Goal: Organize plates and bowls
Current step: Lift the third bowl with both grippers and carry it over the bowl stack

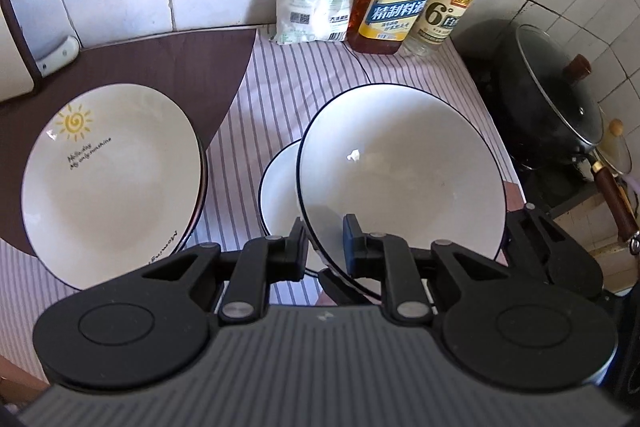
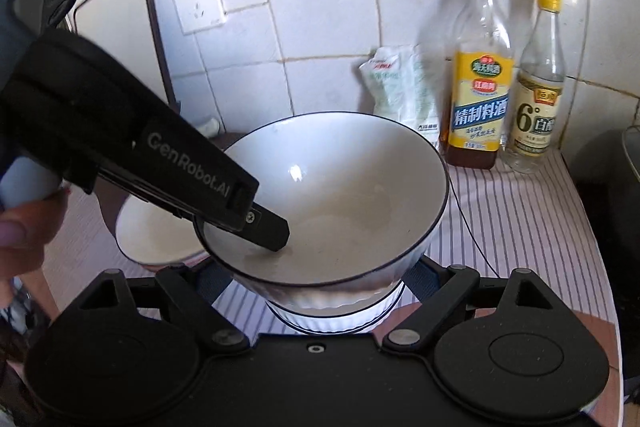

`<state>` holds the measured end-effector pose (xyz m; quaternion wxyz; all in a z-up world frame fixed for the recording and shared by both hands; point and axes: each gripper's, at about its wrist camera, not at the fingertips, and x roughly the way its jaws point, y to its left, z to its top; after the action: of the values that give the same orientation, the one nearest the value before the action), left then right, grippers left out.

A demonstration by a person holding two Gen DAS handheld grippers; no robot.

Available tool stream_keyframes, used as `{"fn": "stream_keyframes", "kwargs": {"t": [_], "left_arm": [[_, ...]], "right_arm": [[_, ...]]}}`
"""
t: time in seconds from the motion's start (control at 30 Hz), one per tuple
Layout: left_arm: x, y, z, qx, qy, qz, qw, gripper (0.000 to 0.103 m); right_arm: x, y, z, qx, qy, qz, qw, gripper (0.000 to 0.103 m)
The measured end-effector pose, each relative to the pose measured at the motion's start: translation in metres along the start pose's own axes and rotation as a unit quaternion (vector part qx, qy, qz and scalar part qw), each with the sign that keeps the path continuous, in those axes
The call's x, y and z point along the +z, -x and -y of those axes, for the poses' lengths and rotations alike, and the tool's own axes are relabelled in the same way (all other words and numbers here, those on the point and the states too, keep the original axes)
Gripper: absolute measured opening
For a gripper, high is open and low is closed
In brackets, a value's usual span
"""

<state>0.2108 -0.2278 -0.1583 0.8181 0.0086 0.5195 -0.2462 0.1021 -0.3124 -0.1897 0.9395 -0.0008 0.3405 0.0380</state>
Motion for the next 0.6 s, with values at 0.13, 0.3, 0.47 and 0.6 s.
{"fn": "stream_keyframes", "kwargs": {"t": [0.13,0.3,0.47,0.6], "left_arm": [[0.002,-0.011,-0.005,-0.002,0.009,-0.009,0.9999,0.016],[0.003,-0.026,-0.013,-0.007,0.022,-0.028,0.9993,0.016],[0.008,-0.038,-0.017,-0.006,0.039,-0.047,0.9981,0.016],[0.011,-0.049,-0.021,-0.006,0.057,-0.068,0.996,0.016]], "right_arm": [[0.001,-0.012,0.003,0.002,0.003,-0.016,1.0,0.092],[0.002,-0.024,0.004,0.007,0.009,-0.052,0.999,0.092],[0.004,-0.031,0.003,-0.003,0.027,-0.072,0.997,0.093],[0.009,-0.038,0.001,-0.021,0.042,-0.099,0.994,0.094]]}}
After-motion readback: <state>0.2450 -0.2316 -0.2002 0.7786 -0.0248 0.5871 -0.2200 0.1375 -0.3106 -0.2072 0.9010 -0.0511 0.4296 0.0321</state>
